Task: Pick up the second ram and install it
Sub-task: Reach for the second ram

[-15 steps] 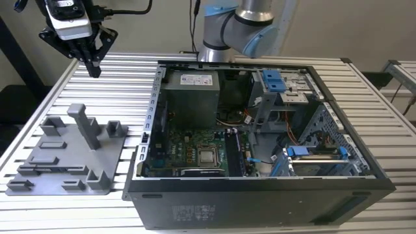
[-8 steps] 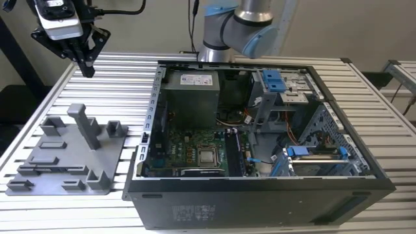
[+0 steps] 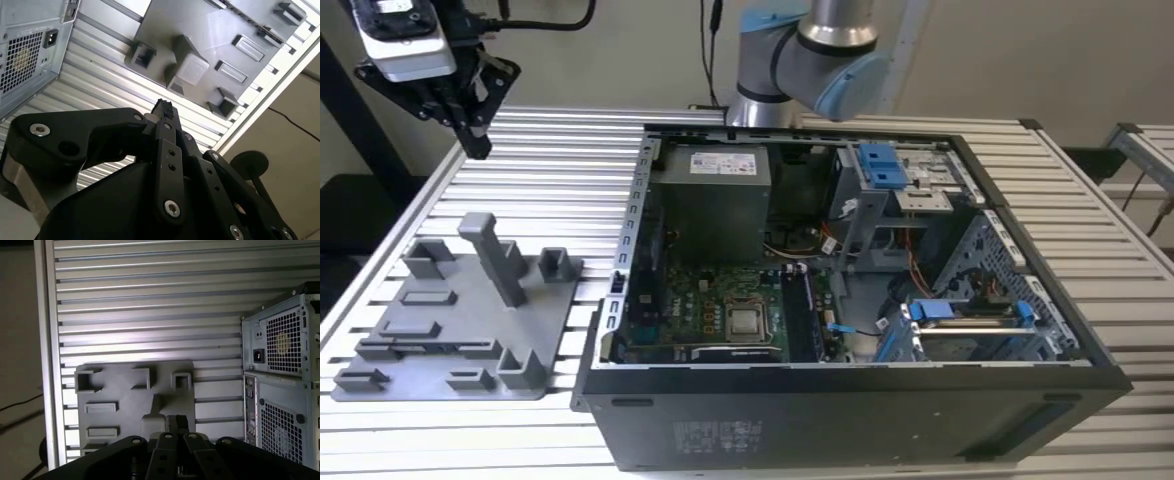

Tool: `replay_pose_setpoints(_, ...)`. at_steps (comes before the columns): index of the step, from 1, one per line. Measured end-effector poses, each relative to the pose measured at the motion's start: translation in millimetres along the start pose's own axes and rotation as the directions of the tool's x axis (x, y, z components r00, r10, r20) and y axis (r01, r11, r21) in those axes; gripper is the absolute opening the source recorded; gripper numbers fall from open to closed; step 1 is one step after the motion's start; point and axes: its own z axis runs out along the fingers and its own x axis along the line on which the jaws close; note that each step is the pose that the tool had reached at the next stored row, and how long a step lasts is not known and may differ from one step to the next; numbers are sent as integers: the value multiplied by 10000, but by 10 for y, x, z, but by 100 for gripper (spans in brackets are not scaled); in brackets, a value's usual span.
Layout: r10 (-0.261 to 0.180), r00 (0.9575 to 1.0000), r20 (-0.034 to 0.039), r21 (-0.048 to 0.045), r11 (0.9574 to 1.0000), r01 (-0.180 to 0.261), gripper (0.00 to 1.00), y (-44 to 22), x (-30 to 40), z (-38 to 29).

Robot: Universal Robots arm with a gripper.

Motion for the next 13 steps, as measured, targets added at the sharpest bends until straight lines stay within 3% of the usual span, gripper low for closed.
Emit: replay_pose_setpoints(13, -1, 10000, 0, 0, 10000, 1, 11, -28, 393, 3)
